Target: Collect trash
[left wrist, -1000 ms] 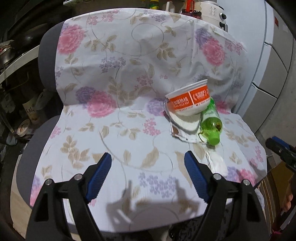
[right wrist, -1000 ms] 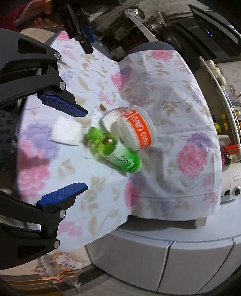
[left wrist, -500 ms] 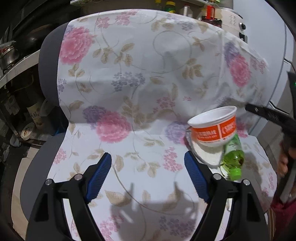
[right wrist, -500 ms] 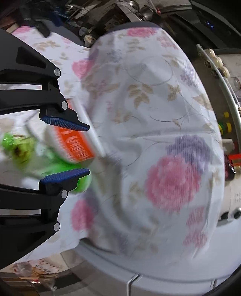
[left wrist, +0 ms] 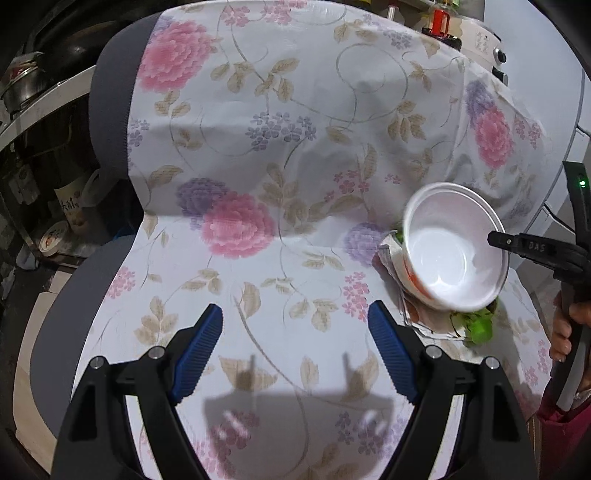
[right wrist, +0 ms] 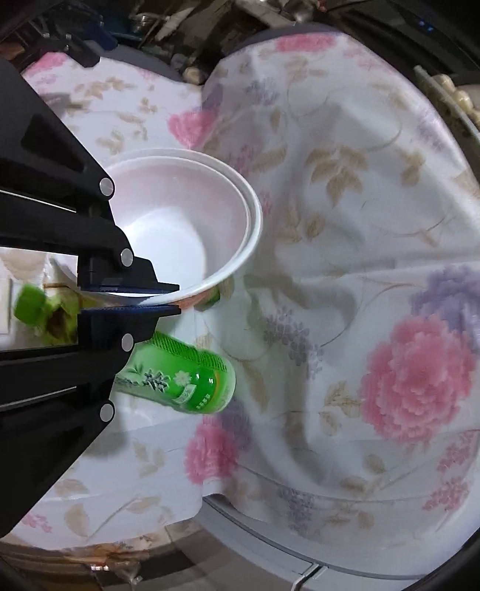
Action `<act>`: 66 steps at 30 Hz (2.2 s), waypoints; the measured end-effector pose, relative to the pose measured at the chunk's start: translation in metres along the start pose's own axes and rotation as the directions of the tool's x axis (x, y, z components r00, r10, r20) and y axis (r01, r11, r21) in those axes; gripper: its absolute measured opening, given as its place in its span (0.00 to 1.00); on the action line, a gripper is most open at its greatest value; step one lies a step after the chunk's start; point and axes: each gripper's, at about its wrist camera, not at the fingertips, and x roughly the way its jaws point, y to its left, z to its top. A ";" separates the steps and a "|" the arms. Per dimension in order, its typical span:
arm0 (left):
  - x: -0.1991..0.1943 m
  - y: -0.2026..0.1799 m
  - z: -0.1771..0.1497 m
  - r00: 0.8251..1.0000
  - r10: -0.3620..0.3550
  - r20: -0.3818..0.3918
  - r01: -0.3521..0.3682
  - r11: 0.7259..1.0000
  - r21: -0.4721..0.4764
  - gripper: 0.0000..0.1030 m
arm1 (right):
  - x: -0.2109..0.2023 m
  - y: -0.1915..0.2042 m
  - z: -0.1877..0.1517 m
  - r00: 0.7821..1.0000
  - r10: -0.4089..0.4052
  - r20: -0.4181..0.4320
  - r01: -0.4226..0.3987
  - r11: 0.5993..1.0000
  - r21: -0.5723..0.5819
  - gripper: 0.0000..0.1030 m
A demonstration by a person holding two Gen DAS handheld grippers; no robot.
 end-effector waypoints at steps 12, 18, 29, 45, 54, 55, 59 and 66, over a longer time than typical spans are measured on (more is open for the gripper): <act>-0.061 0.036 -0.023 0.995 0.073 0.062 -0.068 0.995 -0.066 0.76 | -0.002 0.088 -0.057 0.943 0.234 -0.237 -0.258 0.964 -0.072 0.09; -0.068 0.042 -0.031 0.996 0.075 0.058 -0.070 0.995 -0.075 0.76 | -0.030 0.089 -0.056 0.978 0.159 -0.137 -0.175 0.977 -0.121 0.37; -0.025 0.015 -0.021 1.000 -0.002 0.000 0.002 0.999 -0.034 0.56 | -0.073 0.029 -0.068 0.999 -0.033 0.035 0.038 0.986 -0.161 0.39; 0.016 0.006 -0.034 0.997 -0.019 -0.072 0.015 0.998 -0.065 0.04 | -0.011 -0.029 -0.063 0.995 -0.100 0.018 0.101 0.995 -0.027 0.61; 0.004 0.008 -0.014 0.998 -0.057 -0.001 0.056 0.990 -0.128 0.04 | 0.053 -0.049 -0.026 0.991 -0.124 -0.041 0.128 0.985 0.112 0.65; 0.006 0.007 -0.013 0.998 -0.061 -0.002 0.060 0.990 -0.129 0.04 | 0.058 -0.052 -0.024 0.991 -0.123 -0.053 0.129 0.983 0.128 0.65; 0.014 0.006 -0.012 0.996 -0.082 -0.021 0.078 0.988 -0.134 0.04 | 0.077 -0.061 -0.021 0.990 -0.089 -0.109 0.109 0.976 0.188 0.65; 0.014 0.002 -0.013 0.996 -0.089 -0.024 0.085 0.987 -0.133 0.04 | 0.058 -0.061 -0.016 0.994 -0.102 -0.044 0.108 0.978 0.179 0.59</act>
